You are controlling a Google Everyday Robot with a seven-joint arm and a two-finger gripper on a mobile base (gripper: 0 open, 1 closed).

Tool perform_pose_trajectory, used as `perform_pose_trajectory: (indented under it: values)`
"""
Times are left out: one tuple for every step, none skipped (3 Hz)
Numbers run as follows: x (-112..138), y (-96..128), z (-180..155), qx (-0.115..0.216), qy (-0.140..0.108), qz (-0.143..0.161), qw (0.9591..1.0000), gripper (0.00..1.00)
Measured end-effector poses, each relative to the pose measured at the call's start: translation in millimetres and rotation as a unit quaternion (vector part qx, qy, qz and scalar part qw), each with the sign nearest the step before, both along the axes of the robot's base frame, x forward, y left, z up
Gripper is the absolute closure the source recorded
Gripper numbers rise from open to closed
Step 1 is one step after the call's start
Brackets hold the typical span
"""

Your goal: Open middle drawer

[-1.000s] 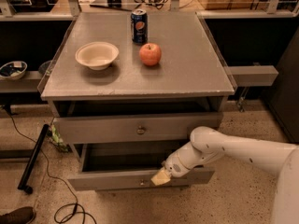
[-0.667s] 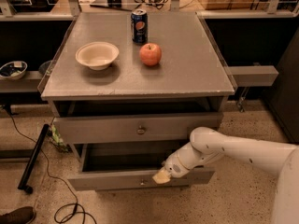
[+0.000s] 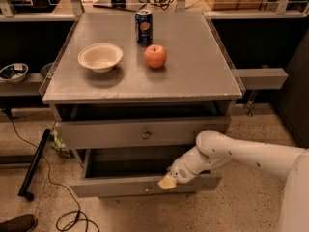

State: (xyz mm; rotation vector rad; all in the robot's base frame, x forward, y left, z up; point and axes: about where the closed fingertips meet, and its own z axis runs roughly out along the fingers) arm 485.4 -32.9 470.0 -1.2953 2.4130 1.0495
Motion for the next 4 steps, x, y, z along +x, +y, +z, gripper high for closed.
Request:
perform_pose_trajectory:
  values:
    - [7, -2, 1, 0.0, 0.0, 0.0, 1.0, 1.0]
    - [13, -3, 1, 0.0, 0.0, 0.0, 1.0, 1.0]
    - [21, -5, 1, 0.0, 0.0, 0.0, 1.0, 1.0]
    - [35, -8, 1, 0.0, 0.0, 0.0, 1.0, 1.0]
